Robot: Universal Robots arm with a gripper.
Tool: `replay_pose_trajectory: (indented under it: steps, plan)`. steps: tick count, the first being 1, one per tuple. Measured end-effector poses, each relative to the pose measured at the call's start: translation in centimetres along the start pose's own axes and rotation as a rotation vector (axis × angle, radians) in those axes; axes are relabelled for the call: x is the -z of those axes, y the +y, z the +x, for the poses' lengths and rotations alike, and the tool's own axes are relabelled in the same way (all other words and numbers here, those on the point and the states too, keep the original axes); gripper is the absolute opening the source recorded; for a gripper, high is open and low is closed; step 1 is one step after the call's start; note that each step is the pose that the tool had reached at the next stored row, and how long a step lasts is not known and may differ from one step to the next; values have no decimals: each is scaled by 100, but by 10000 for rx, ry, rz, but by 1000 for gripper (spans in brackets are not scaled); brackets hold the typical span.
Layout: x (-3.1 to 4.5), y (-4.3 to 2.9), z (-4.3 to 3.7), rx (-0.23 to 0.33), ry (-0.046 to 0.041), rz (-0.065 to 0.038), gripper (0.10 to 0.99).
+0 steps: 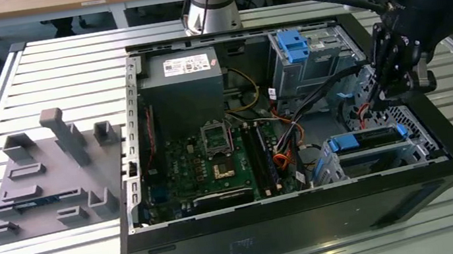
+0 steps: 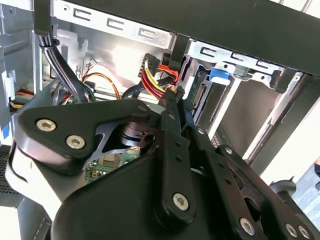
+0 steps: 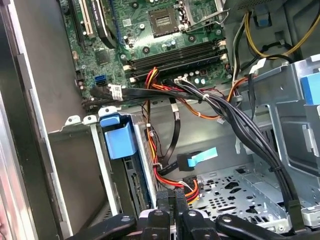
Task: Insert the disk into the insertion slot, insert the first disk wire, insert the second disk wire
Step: 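Insert the first disk wire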
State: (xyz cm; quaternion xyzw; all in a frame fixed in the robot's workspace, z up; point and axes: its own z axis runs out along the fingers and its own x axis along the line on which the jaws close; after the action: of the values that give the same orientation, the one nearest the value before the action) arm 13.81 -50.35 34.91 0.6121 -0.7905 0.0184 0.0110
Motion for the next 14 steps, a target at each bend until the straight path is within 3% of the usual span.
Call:
replay_pose_trajectory:
  steps: [9, 14]
  plan:
    - [-11, 0, 0, 1548, -25, 62, 165]
    - [-14, 19, 54, 1785, -35, 108, 165]
